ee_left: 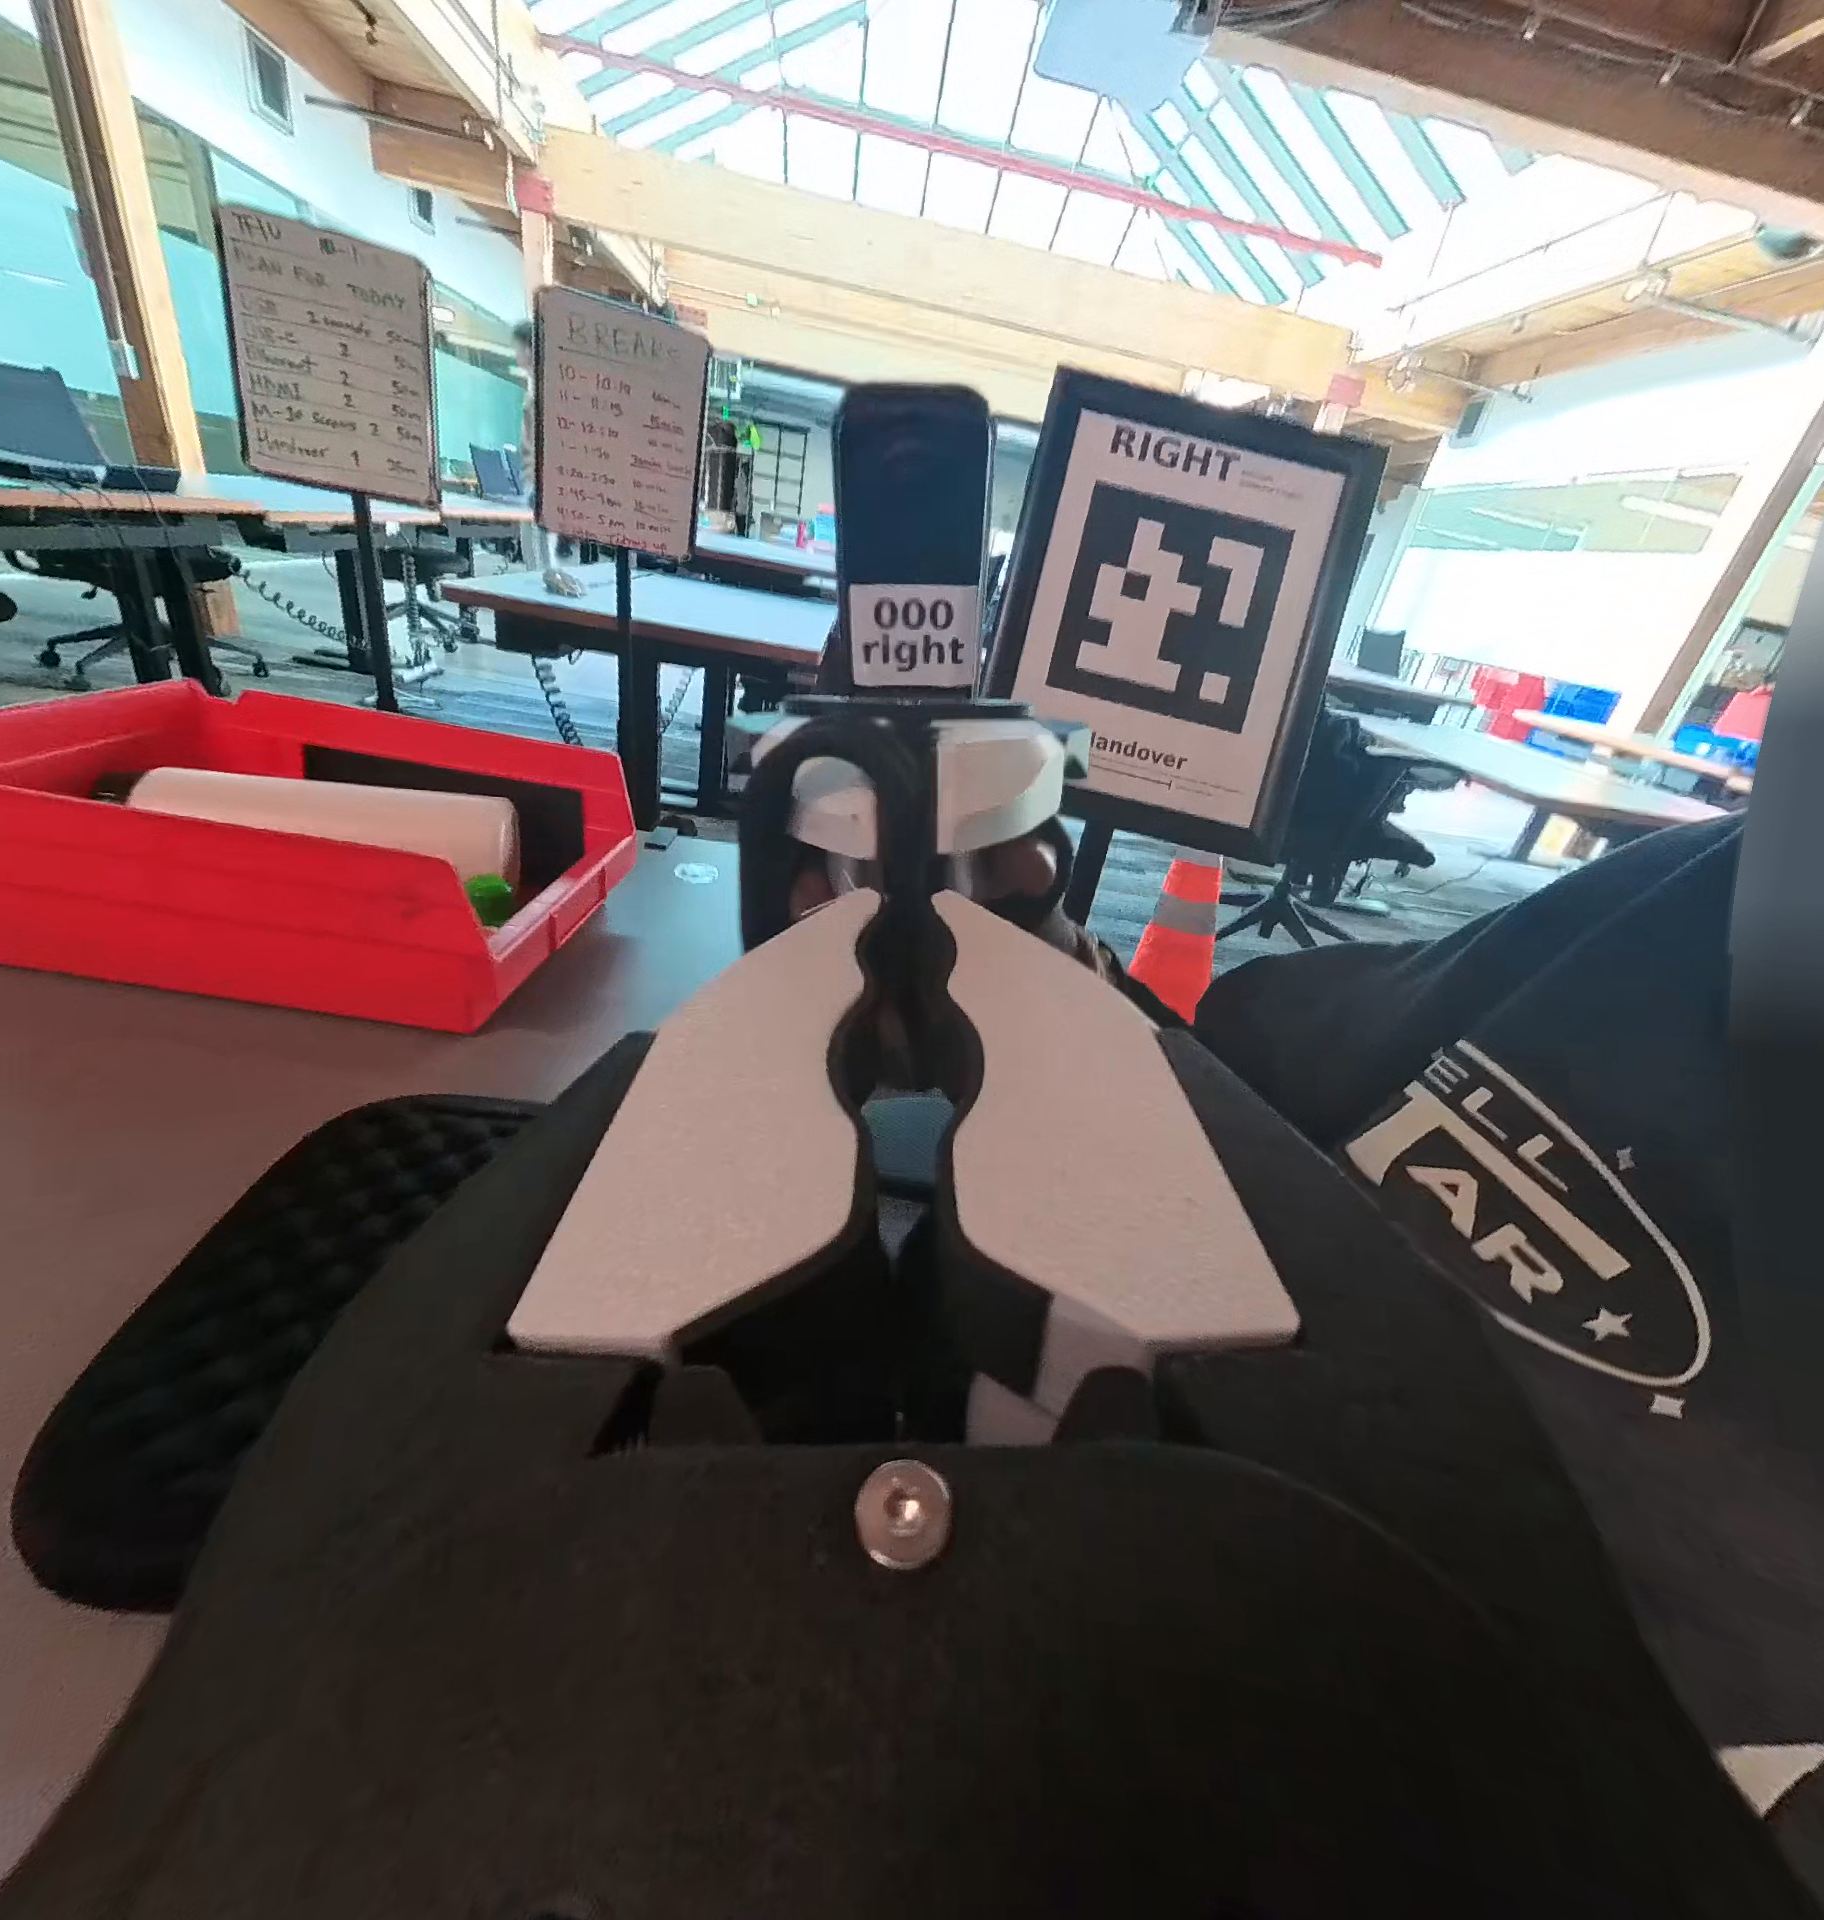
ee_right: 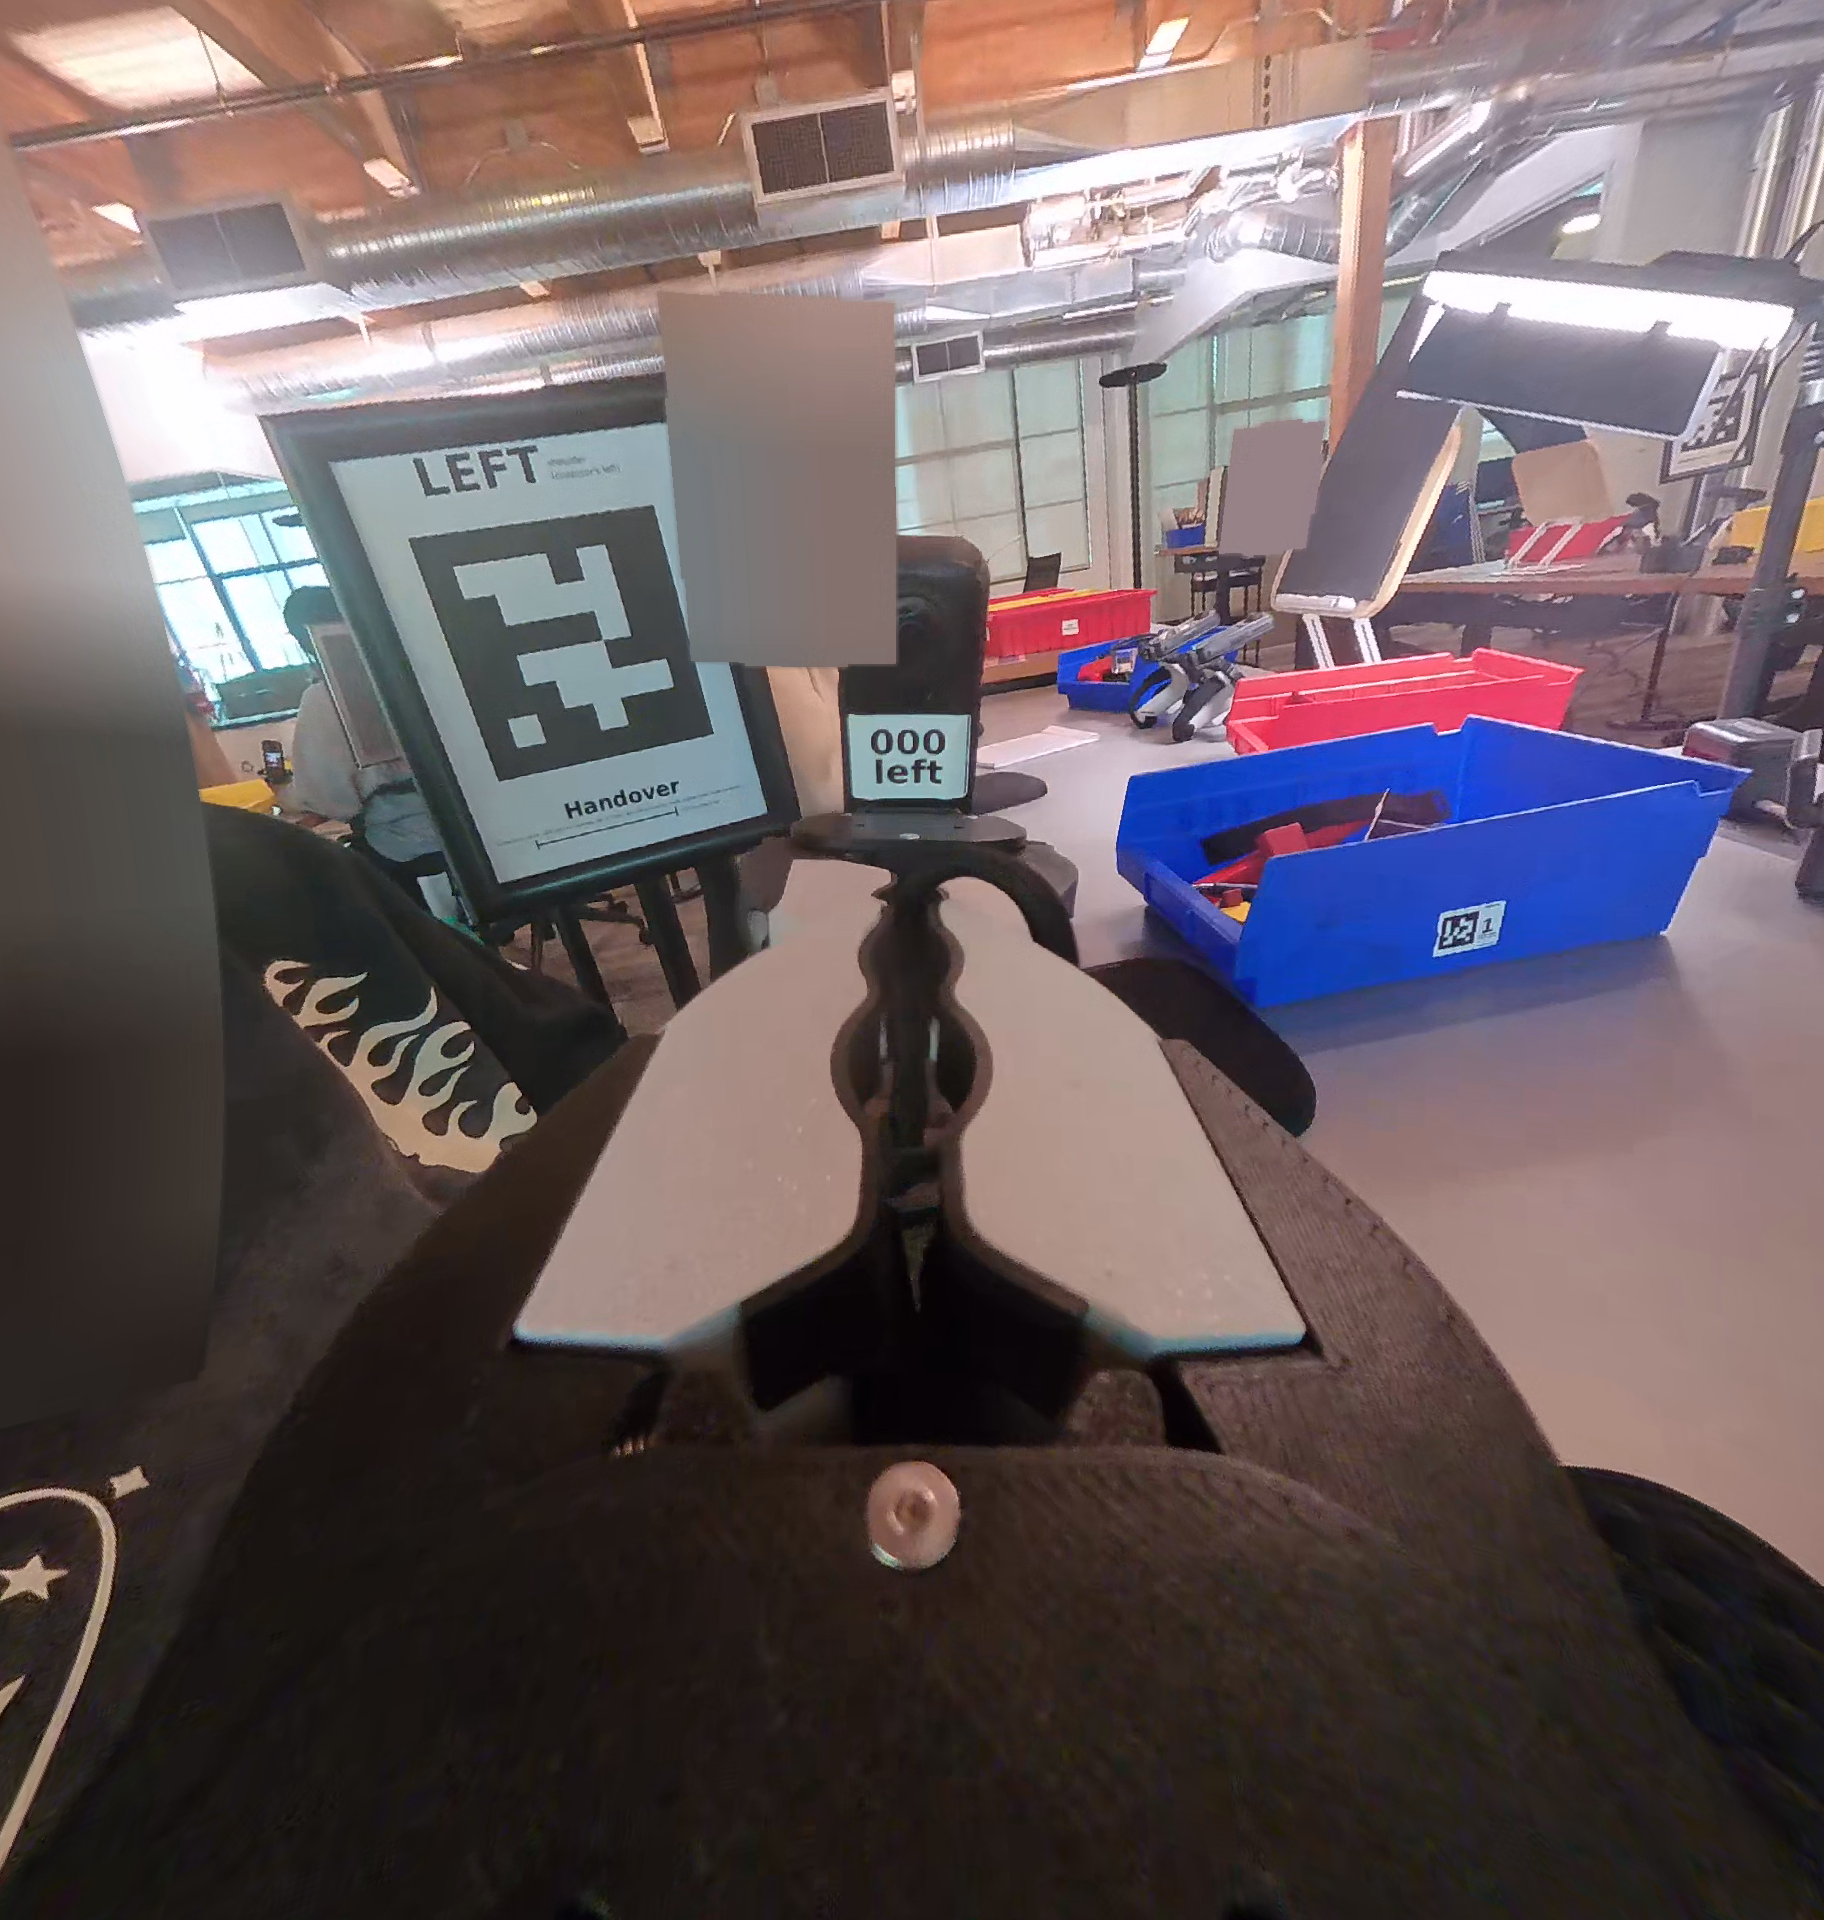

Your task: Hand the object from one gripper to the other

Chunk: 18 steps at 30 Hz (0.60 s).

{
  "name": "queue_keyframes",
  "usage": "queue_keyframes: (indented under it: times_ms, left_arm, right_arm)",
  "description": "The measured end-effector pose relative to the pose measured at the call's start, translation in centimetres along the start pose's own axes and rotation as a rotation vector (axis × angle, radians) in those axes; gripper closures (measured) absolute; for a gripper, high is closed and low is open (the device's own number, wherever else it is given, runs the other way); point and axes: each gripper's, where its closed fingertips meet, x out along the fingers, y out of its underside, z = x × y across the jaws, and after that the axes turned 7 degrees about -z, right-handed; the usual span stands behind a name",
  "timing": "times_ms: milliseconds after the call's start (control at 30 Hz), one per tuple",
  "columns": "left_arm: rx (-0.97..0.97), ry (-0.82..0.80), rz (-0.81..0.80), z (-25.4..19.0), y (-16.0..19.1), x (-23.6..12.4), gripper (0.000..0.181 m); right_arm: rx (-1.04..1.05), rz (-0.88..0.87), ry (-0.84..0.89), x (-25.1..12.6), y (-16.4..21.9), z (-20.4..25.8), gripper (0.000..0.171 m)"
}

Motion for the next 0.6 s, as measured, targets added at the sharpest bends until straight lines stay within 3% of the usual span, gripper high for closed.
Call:
queue_keyframes:
  times_ms: [200,367,500,600]
  left_arm:
    - [-0.050,0.019,-0.182,-0.1,-3.1,-1.2,0.177]
    - [-0.059,0.019,-0.216,0.0,-3.7,-1.4,0.176]
    - [-0.044,0.027,-0.225,-0.3,-3.7,-1.3,0.175]
    - [0.103,0.015,-0.222,-0.5,-4.0,-1.7,0.165]
  right_arm:
    - [0.018,-0.008,0.015,-0.4,-0.3,-0.4,0.154]
    - [0.041,0.058,-0.036,0.4,1.3,0.3,0.151]
    - [0.040,0.056,-0.051,0.6,1.5,0.5,0.163]
    - [0.071,0.046,-0.055,0.2,1.0,0.4,0.165]
